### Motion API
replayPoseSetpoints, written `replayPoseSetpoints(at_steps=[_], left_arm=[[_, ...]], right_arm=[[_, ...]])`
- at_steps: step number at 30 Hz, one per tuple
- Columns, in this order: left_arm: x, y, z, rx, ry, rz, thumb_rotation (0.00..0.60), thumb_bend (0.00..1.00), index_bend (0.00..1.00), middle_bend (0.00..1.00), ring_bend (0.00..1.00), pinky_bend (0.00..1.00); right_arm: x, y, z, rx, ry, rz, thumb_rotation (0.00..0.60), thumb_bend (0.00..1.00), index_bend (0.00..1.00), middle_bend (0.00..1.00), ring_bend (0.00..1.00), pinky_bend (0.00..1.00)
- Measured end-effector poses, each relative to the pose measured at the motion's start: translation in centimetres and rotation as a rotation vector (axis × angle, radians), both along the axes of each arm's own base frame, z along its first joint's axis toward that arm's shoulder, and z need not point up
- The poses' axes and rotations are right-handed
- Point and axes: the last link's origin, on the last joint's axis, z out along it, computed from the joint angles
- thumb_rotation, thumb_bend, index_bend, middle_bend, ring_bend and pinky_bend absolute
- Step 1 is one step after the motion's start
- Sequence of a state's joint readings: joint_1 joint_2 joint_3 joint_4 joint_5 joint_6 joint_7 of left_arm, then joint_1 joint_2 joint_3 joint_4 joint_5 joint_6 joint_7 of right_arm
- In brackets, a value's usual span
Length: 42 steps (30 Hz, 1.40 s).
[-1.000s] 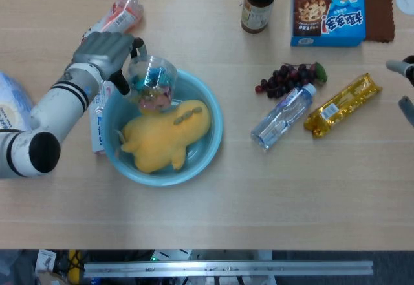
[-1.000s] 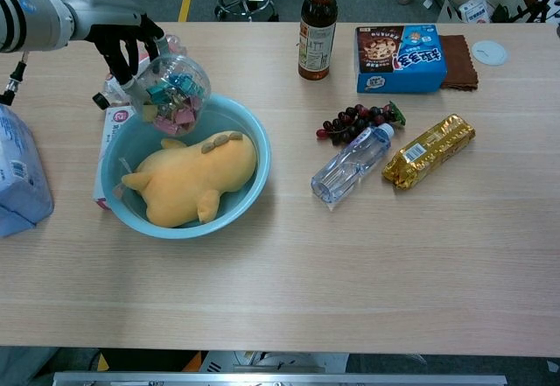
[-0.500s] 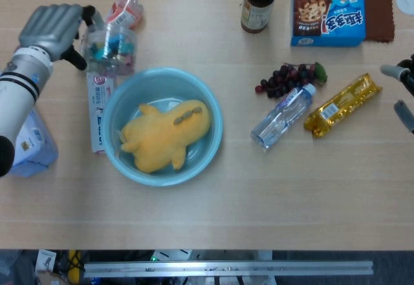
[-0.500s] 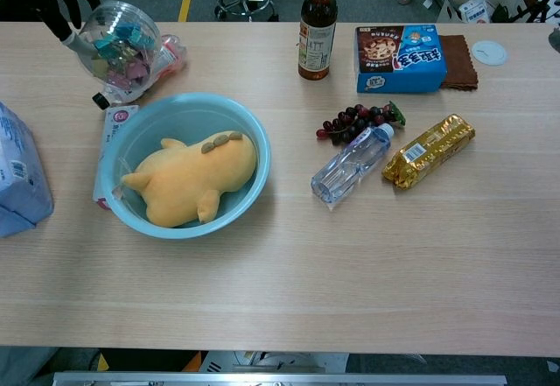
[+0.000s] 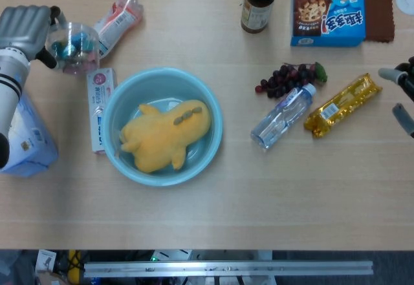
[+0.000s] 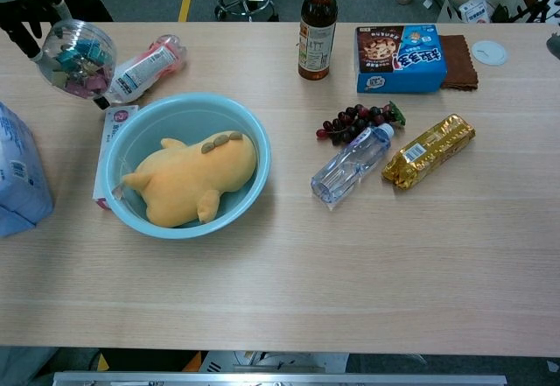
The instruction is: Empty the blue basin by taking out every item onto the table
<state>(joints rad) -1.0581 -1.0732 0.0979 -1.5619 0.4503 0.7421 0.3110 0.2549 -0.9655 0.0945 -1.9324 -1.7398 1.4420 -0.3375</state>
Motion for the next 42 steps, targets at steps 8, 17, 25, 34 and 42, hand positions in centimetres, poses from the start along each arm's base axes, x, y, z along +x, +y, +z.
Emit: replayPoseSetpoints(at_steps=[8,17,25,34,42], left_arm=[[-0.9,-0.8,-1.6,-0.059,0.053,0.007,0.6,0.22,0.43,0.37,0.27,0.44],[-0.7,-1.6,-2.1,-0.102,0.064,0.021,0.6,0.22,0.18,0.17,0.09,0.35],[0.2,-2.4,-1.4,-0.083,0.045,-0.018,0.6,0.22,0.11,0.13,0.07,0.34],[1.2,-3.8,0.6,-0.008,-0.023,-0.101,0.6,0.22,0.11,0.13,0.07,0.34],[1.3,-6.5,1.8,0.003,-0.053,-0.171,0.6,0.22,0.12,0.14,0.08,0.34]], right_arm=[[0.0,0.0,-0.1,0.009,-0.002,-0.003,0.6,0.29,0.31,0.4,0.29,0.45],[-0.3,0.1,-0.1,0.011,0.0,-0.01,0.6,0.29,0.31,0.4,0.29,0.45],[-0.3,-0.1,-0.3,0.02,0.004,-0.011,0.6,0.29,0.31,0.4,0.29,0.45],[0.2,-0.3,-1.2,0.086,0.039,0.002,0.6,0.29,0.31,0.4,0.29,0.45],[2.2,-0.9,-2.9,0.183,0.093,0.052,0.6,0.29,0.31,0.4,0.29,0.45]])
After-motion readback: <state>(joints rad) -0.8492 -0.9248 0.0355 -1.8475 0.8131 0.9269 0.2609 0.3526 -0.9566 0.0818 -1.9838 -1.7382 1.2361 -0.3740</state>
